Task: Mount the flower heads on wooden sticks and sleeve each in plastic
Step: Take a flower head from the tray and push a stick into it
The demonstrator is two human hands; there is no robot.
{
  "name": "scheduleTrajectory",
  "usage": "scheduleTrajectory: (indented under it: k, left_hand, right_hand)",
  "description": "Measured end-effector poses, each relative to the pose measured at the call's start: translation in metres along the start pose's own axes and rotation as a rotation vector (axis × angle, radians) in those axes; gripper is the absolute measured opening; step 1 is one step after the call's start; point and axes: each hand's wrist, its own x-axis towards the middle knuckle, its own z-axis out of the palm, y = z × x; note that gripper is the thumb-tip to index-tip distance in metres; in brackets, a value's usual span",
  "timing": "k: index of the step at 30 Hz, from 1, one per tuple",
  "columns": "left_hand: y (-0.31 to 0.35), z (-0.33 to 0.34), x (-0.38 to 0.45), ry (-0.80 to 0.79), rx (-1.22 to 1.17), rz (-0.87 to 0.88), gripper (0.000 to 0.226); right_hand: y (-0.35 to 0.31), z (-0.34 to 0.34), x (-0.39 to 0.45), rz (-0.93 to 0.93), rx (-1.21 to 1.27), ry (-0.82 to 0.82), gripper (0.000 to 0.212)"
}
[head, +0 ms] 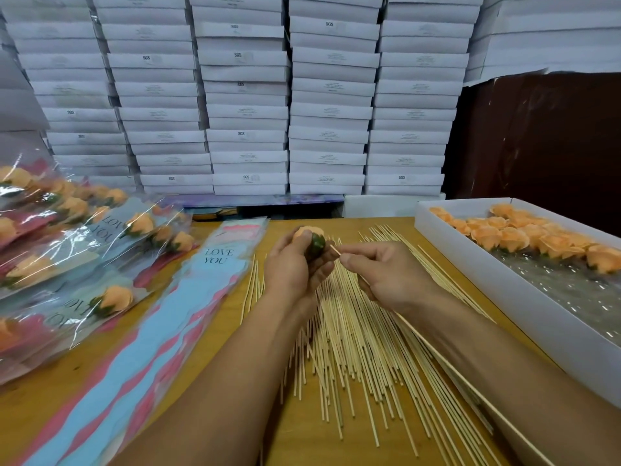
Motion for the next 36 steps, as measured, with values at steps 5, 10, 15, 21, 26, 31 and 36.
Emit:
scheduleTrajectory:
  k: [5,10,15,21,26,31,36]
  left_hand:
    - [0.011,0.003,-0.005,-0.1,-0.207,-0.036,0.027]
    - [0.018,0.006,-0.012,-0.195,-0.342,-0.026,0.024]
    - [0.022,0.009,-0.02,-0.294,-0.375,0.002,0.014]
    - [0.024,0.01,-0.023,-0.299,-0.384,0.026,0.017]
    - [0.024,0.01,-0.023,-0.311,-0.391,0.036,0.022]
    - [0.024,0.008,-0.02,-0.308,-0.383,0.057,0.024]
    - [0.023,0.007,-0.018,-0.305,-0.371,0.054,0.02]
  right_hand:
    - [-0.008,0.009,-0.007,-0.133,0.053,-0.014,0.028]
    - [-0.014,0.015,-0.012,-0.204,0.079,-0.011,0.027]
    - [-0.019,0.015,-0.016,-0.277,0.153,-0.029,0.031]
    - [-0.02,0.017,-0.017,-0.267,0.22,-0.045,0.036]
    - [-0.02,0.015,-0.017,-0.251,0.222,-0.053,0.033]
    - [-0.021,0.016,-0.019,-0.239,0.189,-0.04,0.031]
    - [-0.025,0.015,-0.02,-0.203,0.185,-0.018,0.019]
